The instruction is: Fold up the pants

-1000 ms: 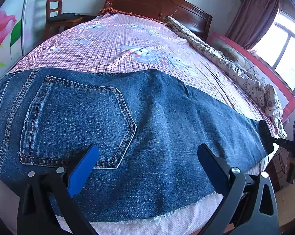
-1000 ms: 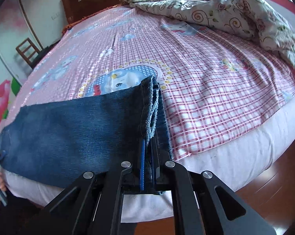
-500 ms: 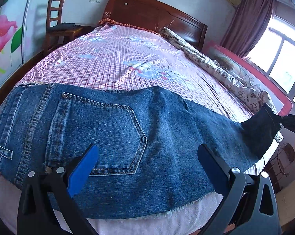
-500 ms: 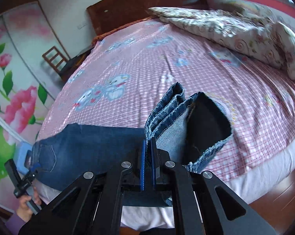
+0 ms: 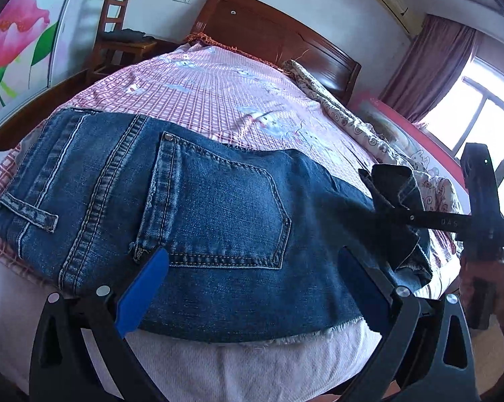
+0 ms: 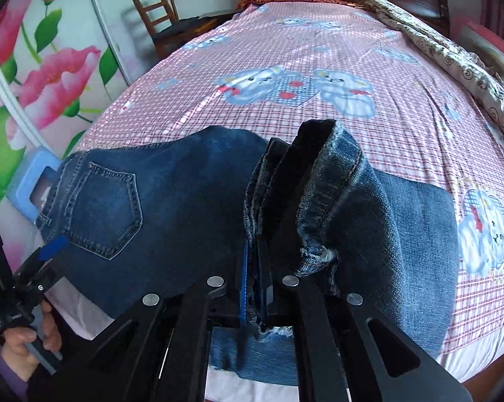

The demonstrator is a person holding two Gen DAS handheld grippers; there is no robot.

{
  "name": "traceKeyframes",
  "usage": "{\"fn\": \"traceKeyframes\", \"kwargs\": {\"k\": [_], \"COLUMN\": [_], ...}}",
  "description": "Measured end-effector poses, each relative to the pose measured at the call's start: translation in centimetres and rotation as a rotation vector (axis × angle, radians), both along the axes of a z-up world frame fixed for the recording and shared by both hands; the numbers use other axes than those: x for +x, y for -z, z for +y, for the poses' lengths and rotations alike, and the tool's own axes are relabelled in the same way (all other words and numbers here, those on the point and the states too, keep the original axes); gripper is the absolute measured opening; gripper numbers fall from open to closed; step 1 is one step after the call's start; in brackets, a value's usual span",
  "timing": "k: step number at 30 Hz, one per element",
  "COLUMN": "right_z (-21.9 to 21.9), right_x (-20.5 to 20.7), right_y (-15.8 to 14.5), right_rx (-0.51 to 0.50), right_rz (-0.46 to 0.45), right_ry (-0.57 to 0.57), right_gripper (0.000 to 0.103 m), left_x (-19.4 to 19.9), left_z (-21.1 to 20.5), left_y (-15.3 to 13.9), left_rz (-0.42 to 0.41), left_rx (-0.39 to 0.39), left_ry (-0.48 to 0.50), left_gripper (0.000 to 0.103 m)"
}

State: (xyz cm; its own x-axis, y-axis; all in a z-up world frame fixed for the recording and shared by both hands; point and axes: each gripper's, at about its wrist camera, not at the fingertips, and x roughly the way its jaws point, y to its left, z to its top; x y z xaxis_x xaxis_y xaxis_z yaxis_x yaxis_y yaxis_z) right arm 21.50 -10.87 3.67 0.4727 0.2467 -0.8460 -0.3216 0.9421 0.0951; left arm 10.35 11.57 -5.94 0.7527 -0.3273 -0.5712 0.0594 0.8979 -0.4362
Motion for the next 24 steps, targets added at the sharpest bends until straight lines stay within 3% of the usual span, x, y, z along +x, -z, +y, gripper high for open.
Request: {"fn": "traceKeyframes", "kwargs": {"k": [5, 7, 8, 9, 10, 12, 14, 16, 18, 20, 24], "right_z": [2.5, 3.1, 3.3, 3.6, 3.8, 3.3, 0.1, -5.0, -9.8, -11.8, -8.5], "right_x": [-0.5, -0.8, -1.1, -1.8, -2.6, -4.4, -5.0, -4.5, -3.3, -1.5, 1.1], "right_y": [1.8, 2.3, 2.3, 2.2, 1.8, 0.5, -0.7, -1.7, -2.3, -2.1, 0.4], "right_rx": [-0.021, -0.016, 0.042, 0.108, 0.143, 0.253, 0.369, 0.418, 0.306, 0.171, 0.017], "right_rz": [0.003, 0.023, 0.045, 0.071, 0.082, 0.073, 0.051, -0.026, -0.127, -0.168, -0.150], "right_ry": [-0.032, -0.063, -0.100, -0.138, -0.171, -0.222, -0.141, 0.031, 0.231, 0.316, 0.257], "right_gripper": [0.004, 0.010, 0.017, 0.037, 0.044, 0.045, 0.045, 0.045, 0.045, 0.045, 0.045], "left_x": [0.1, 0.3, 0.3, 0.3, 0.1, 0.0, 0.0, 0.0, 0.0, 0.1, 0.0], "left_z": [-0.1, -0.3, -0.4, -0.5, -0.5, -0.7, -0.6, -0.6, -0.7, -0.8, -1.1], "left_y": [0.2, 0.4, 0.4, 0.5, 0.4, 0.4, 0.4, 0.4, 0.5, 0.6, 0.6], "left_rz": [-0.001, 0.002, 0.003, 0.004, 0.004, 0.006, 0.006, 0.005, 0.005, 0.004, 0.003], "left_rx": [0.004, 0.017, 0.024, 0.031, 0.035, 0.038, 0.037, 0.038, 0.044, 0.053, 0.064], "left_ry": [0.000, 0.000, 0.000, 0.000, 0.001, 0.001, 0.001, -0.002, -0.008, -0.013, -0.019], "left_gripper": [0.101, 0.101, 0.101, 0.101, 0.101, 0.101, 0.101, 0.101, 0.101, 0.101, 0.101]}}
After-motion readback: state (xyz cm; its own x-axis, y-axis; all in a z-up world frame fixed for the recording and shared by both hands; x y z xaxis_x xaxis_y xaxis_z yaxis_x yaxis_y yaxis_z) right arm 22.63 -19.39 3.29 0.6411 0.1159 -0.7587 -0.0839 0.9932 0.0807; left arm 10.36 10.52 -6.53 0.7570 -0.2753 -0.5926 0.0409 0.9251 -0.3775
